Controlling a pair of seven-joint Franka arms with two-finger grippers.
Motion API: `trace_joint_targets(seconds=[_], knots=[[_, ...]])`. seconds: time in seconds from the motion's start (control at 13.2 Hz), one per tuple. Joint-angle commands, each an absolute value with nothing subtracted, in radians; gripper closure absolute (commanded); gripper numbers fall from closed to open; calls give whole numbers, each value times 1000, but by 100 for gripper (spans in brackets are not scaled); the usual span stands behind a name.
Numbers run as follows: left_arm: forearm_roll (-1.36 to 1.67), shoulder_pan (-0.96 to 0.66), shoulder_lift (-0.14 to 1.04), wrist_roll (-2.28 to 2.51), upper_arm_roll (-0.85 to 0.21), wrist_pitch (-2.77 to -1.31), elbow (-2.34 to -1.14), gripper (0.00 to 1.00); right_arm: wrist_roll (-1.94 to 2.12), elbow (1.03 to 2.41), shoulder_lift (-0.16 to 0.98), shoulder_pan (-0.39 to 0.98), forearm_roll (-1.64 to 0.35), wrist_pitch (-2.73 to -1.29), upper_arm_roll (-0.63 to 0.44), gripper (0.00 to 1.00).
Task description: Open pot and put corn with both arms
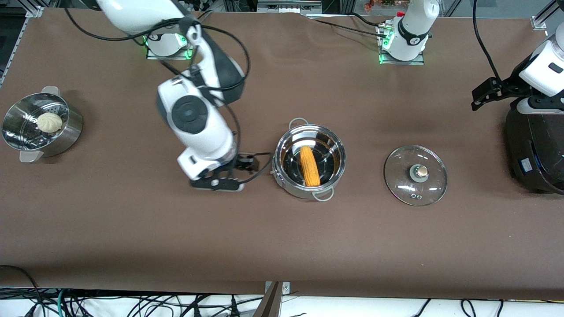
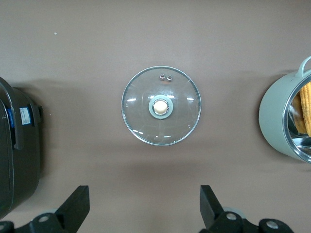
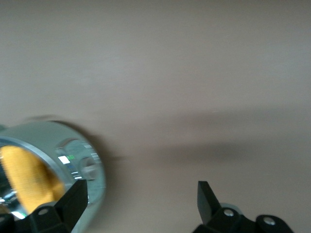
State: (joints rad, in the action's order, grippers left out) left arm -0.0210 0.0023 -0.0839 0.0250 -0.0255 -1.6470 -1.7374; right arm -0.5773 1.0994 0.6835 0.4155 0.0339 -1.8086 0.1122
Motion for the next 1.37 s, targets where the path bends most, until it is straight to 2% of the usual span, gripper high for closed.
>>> trace_joint_targets(seconds=[0.0, 0.53, 0.68, 0.99, 1.29], knots=[[3, 9, -92, 3, -25, -1640, -1743, 0, -454, 1117, 629, 359, 31, -1731, 126, 0], [3, 12, -92, 3, -25, -1640, -1743, 0, -217, 1296, 441, 204, 2, -1666, 120, 0], [5, 12, -92, 3, -23, -1640, -1743, 0, -163, 1395, 349, 204, -35, -1677, 66, 0], [5, 12, -92, 3, -25, -1640, -1743, 0, -141, 1583, 169, 195, -38, -1693, 37, 0], [5, 12, -92, 3, -23, -1640, -1743, 0, -57, 1614, 95, 108, -35, -1661, 46, 0]])
